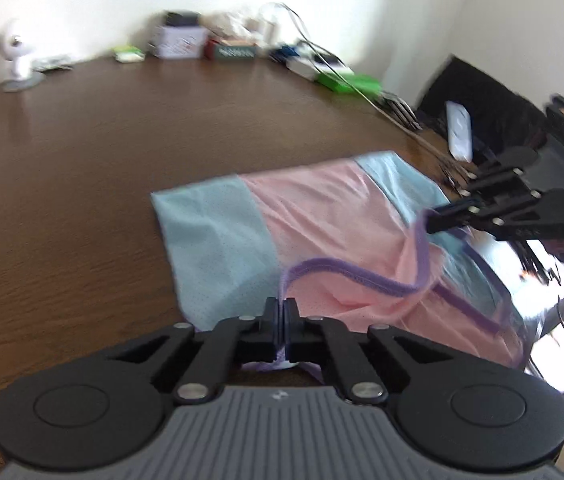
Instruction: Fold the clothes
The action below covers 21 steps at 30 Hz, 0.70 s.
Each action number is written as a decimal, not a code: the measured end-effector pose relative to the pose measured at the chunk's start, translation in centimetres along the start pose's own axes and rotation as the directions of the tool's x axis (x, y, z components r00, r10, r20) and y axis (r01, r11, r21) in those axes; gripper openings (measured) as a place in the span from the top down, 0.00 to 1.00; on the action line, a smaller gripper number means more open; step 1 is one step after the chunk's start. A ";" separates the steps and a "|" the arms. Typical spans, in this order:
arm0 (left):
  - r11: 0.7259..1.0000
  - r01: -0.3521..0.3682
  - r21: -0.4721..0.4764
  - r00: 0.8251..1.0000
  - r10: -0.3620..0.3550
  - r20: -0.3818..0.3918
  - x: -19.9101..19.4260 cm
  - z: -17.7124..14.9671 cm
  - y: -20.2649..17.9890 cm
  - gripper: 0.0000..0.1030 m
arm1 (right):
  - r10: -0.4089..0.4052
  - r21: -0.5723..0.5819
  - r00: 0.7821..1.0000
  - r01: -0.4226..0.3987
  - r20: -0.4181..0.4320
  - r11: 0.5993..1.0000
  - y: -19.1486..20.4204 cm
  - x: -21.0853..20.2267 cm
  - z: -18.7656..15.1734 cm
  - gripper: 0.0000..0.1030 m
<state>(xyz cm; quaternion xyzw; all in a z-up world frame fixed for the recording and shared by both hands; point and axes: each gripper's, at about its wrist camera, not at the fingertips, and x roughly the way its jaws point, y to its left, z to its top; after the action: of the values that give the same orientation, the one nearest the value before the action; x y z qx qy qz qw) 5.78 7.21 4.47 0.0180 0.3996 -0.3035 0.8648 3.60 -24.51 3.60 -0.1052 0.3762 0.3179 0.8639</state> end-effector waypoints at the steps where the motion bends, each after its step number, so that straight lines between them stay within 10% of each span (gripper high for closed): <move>1: 1.000 -0.019 -0.004 1.000 0.019 0.022 -0.1 0.7 0.2 0.98 | -0.028 0.011 0.999 0.028 0.029 1.000 -0.3 -0.5 0.7 1.00; 8: 0.988 -0.157 -0.002 0.959 0.153 0.237 1.2 11.8 3.9 0.98 | -0.214 0.005 0.963 0.217 0.166 0.976 -5.8 1.1 10.2 1.00; 10: 0.949 -0.313 -0.026 0.911 0.308 0.273 4.3 15.5 5.1 0.97 | -0.295 0.065 0.939 0.288 0.177 0.955 -9.3 4.9 13.9 0.99; 13: 0.836 -0.541 -0.087 0.786 0.540 0.300 8.7 17.9 6.8 0.68 | -0.371 0.159 0.915 0.347 0.160 0.924 -13.9 9.5 16.9 0.79; 18: 0.886 -0.453 -0.094 0.857 0.462 0.227 4.6 13.7 5.8 0.45 | -0.305 0.296 0.940 0.250 0.155 0.922 -14.6 5.6 14.3 0.45; 21: 0.930 -0.362 -0.056 0.914 0.366 0.175 1.0 7.9 2.4 0.33 | -0.210 0.182 0.972 0.189 0.106 0.965 -10.3 2.4 9.8 0.44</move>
<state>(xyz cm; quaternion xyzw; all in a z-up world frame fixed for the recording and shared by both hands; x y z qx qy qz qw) 12.92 6.47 8.68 0.0547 0.3118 -0.1331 0.9392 16.99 -27.27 8.10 -0.0481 0.3350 0.2017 0.9191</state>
